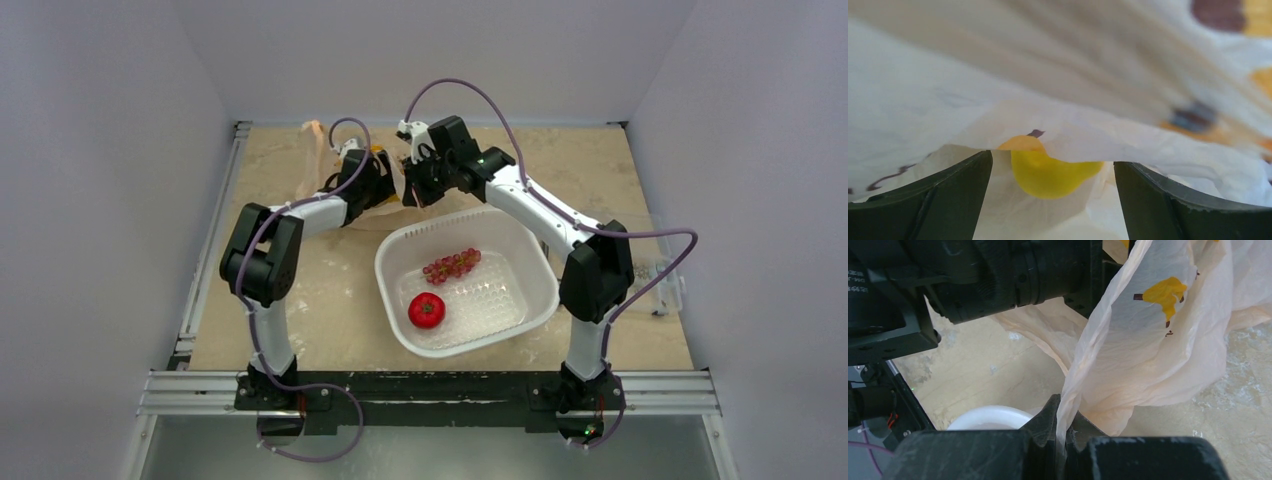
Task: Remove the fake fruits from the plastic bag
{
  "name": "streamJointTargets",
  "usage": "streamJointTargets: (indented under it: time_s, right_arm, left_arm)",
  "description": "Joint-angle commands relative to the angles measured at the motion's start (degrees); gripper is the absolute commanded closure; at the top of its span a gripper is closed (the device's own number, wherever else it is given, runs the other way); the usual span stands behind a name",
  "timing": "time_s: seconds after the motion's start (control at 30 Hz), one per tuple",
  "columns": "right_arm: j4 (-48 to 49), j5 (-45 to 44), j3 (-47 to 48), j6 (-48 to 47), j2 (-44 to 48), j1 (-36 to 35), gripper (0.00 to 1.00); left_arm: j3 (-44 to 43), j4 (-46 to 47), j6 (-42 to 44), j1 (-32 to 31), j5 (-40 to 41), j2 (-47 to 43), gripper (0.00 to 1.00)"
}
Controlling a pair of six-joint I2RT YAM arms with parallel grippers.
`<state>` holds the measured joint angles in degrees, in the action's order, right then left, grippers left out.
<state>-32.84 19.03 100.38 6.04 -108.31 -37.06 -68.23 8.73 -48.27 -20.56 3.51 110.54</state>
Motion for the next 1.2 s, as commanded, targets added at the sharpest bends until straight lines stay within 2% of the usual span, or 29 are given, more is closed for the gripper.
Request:
streamJointTargets:
  time_s: [0.0,0.17,0.3,0.4,0.57,0.67,0.97,1.17]
  right_arm:
    - [1.08,1.44,0.18,0.88,2.52,0.23,1.00]
    - [0.85,0.98,0.38,1.07,2.95,0.25,1.00]
    - [0.84,0.92,0.34,1.13,3.28,0.25,1.00]
    - [1.07,1.09,0.66,1.24,3.44,0.25,1.00]
    - [1.16,1.17,0.23,1.59,4.55,0.28,1.00]
    - [1.02,1.08,-0.77,2.18,5.00,0.45,1.00]
    - [1.14,-2.58,-0.74,3.51,5.83,0.43,1.00]
    - [1.80,-3.39,0.25,4.56,5.07,0.44,1.00]
  left_arm:
    - [-7.07,-5.46,-3.21,-1.23,5.11,3.50,0.09]
    - [-12.14,-12.73,-3.83,-1.15,5.46,7.20,0.16]
    - [-15.28,-16.80,-3.68,-1.14,5.95,8.69,0.29]
    - [-15.10,-16.04,-2.71,-1.11,5.42,8.49,0.40]
    - [-14.93,-16.79,1.30,-1.11,5.59,7.15,0.68]
    - [-14.67,-18.25,3.89,-1.11,4.44,5.92,0.79]
    - [-5.72,-20.13,9.97,-1.04,2.89,-7.89,0.99]
    - [-0.18,-23.71,13.56,-0.29,0.16,-18.83,1.00]
